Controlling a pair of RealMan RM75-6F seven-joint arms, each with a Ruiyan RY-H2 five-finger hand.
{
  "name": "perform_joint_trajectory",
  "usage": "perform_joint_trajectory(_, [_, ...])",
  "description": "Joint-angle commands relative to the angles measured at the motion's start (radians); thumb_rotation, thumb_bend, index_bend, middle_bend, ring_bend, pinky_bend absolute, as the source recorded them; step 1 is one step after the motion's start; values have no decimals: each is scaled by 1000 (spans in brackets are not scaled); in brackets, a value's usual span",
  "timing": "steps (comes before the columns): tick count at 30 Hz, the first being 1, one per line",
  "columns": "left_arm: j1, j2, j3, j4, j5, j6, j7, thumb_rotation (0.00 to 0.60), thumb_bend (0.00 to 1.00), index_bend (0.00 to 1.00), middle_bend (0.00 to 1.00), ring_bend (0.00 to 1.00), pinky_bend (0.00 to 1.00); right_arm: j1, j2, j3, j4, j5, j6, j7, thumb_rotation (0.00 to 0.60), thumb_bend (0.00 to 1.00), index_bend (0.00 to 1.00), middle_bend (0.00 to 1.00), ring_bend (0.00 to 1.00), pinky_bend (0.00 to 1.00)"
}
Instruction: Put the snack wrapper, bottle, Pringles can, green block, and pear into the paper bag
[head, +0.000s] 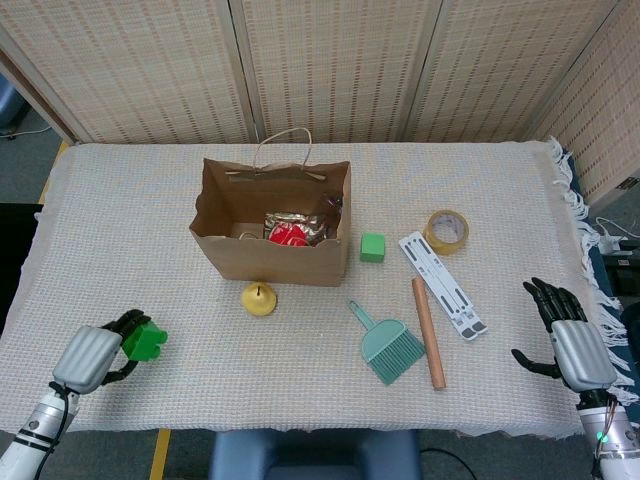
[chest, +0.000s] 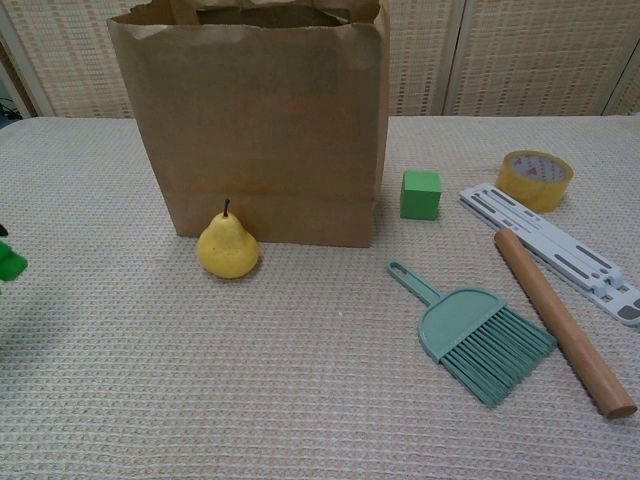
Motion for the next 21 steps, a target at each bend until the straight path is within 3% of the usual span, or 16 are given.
perform_joint_trajectory(1, [6, -22, -210, -64, -188, 141, -75, 600, 584, 641, 629, 615, 739, 0, -1, 0, 0, -1, 0, -1, 600, 114, 0, 0, 0, 0])
perform_joint_trajectory(7, [-62, 23, -472, -276, -493, 74, -223, 600, 587, 640, 628, 615, 730, 0, -1, -2, -1, -2, -2, -3, 600, 114, 0, 0, 0, 0])
perform_joint_trajectory(9, [-103, 39, -522, -307, -530, 42, -211, 600, 588, 640, 628, 612, 729, 1, -1, -3, -1, -2, -3, -5, 600, 114, 0, 0, 0, 0])
perform_joint_trajectory(13, [-195, 28, -560, -312, -539, -15, -158, 600, 589, 640, 628, 608, 726, 1, -1, -3, -1, -2, -4, -8, 600, 114, 0, 0, 0, 0])
perform_joint_trajectory(21, [-402, -88, -574, -216, -591, -122, -22, 600, 587, 640, 627, 607, 723, 3, 4, -5, -5, 1, -12, -7, 600, 114, 0, 0, 0, 0])
